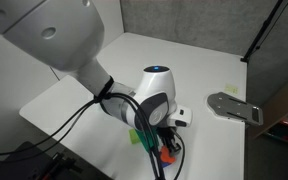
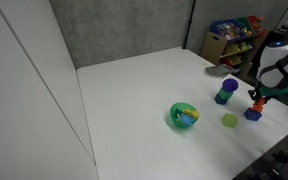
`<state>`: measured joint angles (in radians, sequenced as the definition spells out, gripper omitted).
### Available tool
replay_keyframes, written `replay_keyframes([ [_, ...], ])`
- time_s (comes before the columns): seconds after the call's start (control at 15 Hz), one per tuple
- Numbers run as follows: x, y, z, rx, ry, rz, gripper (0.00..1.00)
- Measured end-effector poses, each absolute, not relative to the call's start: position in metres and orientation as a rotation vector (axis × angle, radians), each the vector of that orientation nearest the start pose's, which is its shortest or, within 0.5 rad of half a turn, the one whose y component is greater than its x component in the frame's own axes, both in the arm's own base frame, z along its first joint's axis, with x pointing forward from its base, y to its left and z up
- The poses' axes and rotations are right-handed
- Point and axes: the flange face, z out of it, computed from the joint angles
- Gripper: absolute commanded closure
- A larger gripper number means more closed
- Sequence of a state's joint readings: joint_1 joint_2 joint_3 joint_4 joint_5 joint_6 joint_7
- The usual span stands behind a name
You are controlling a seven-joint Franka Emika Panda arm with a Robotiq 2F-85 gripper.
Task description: Remove the orange toy from the blue block top and place it in the green bowl
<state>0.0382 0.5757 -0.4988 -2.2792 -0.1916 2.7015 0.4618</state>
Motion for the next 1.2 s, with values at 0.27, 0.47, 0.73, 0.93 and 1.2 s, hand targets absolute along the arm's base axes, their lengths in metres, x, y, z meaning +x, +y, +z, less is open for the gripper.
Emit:
replay_keyframes([
  [0.27, 0.468, -0.219, 0.154, -3.275, 1.108, 0.139, 0.91],
  [0.47, 0.482, -0.193, 0.18, -3.276, 1.025, 0.079, 0.9],
  [0.73, 0.505, -0.142, 0.205, -3.255, 0.883, -0.012, 0.91],
  [0.93, 0.522, -0.094, 0.216, -3.215, 0.792, -0.056, 0.91],
  [1.2, 0.541, -0.04, 0.229, -3.164, 0.717, -0.059, 0.91],
])
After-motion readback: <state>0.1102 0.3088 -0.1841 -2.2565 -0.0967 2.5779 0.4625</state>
